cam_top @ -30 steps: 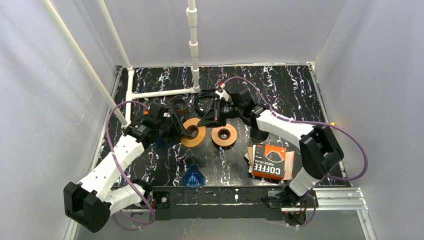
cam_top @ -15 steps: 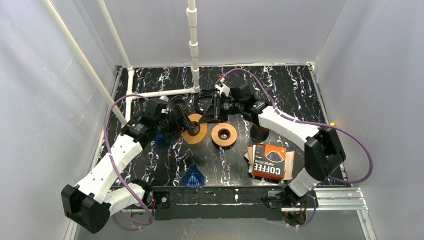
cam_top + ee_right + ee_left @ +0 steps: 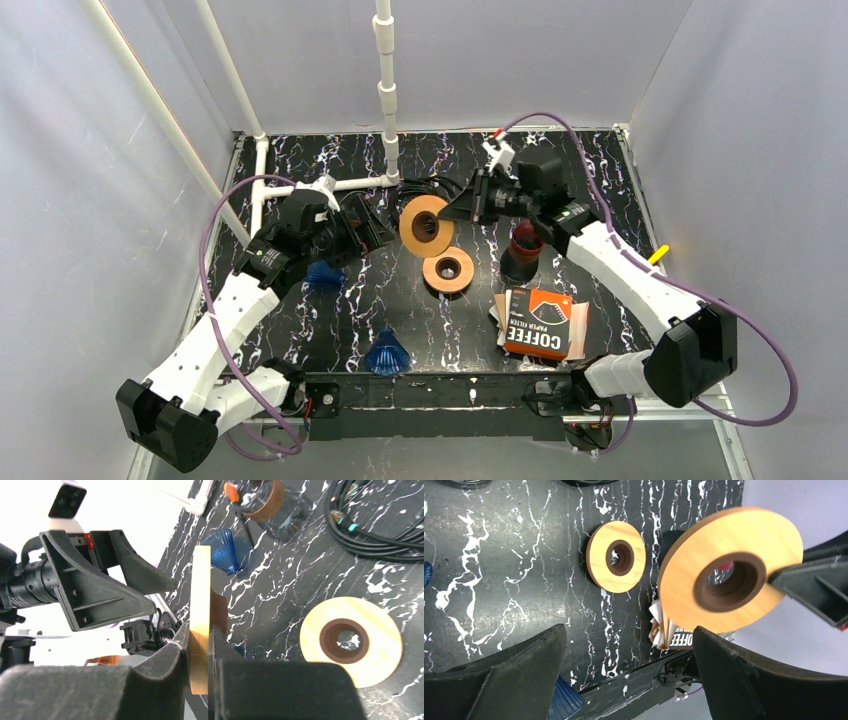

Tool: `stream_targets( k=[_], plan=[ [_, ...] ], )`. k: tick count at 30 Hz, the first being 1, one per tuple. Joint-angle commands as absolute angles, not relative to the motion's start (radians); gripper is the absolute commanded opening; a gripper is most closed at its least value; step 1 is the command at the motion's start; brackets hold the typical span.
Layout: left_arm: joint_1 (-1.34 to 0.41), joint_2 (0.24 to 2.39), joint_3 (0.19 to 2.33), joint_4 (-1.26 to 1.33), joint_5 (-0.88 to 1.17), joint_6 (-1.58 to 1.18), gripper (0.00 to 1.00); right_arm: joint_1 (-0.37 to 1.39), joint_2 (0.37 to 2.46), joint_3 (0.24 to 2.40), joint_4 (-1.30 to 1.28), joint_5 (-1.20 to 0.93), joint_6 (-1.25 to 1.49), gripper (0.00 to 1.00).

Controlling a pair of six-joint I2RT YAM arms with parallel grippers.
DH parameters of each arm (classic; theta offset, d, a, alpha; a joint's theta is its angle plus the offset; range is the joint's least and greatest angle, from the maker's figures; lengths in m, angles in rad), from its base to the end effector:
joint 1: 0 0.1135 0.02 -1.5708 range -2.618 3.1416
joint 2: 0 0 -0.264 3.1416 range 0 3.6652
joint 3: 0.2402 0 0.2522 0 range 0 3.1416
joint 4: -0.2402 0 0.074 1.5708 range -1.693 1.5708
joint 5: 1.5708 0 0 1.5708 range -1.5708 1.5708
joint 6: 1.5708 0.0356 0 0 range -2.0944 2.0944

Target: Place the coffee filter in the dripper

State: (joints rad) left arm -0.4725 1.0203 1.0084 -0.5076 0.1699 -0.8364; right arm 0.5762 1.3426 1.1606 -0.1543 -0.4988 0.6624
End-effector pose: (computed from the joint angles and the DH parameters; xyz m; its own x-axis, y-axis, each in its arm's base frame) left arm 0.1952 -0.1065 0.3414 -0.7262 -0.4504 -0.5194 0.0601 0.7111 -0.7006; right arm 0.2519 0.1840 0.3506 -0.7453 0.1598 -0.6473 -0.5057 0.4972 0.7050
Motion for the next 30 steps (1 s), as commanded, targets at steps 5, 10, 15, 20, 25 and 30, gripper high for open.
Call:
stream_targets(
  k=[5, 10, 15, 20, 25, 30],
  plan=[
    [-0.457, 1.039, 1.058, -0.370, 0.377, -0.820, 0.96, 0.394, 1.311, 1.103, 0.069, -0.798, 0.804, 0.01],
    [-0.457, 1.108, 1.121, -0.246, 0.531, -0.875, 0.95, 0.382, 1.308, 1.103, 0.271, -0.883, 0.923, 0.01],
    [-0.457, 1.156, 1.152, -0.127, 0.611, -0.919, 0.93, 0.382, 1.305, 1.118, 0.407, -0.879, 1.025, 0.01],
    [-0.457, 1.217, 1.158, -0.009, 0.658, -0.999, 0.81, 0.382, 1.311, 1.131, 0.449, -0.873, 1.065, 0.01],
    [-0.458, 1.244, 1.168, 0.057, 0.658, -1.040, 0.72, 0.382, 1.312, 1.126, 0.458, -0.865, 1.074, 0.01],
    [-0.452, 1.215, 1.143, 0.057, 0.629, -1.038, 0.63, 0.381, 1.293, 1.098, 0.457, -0.814, 1.066, 0.01]
  ],
)
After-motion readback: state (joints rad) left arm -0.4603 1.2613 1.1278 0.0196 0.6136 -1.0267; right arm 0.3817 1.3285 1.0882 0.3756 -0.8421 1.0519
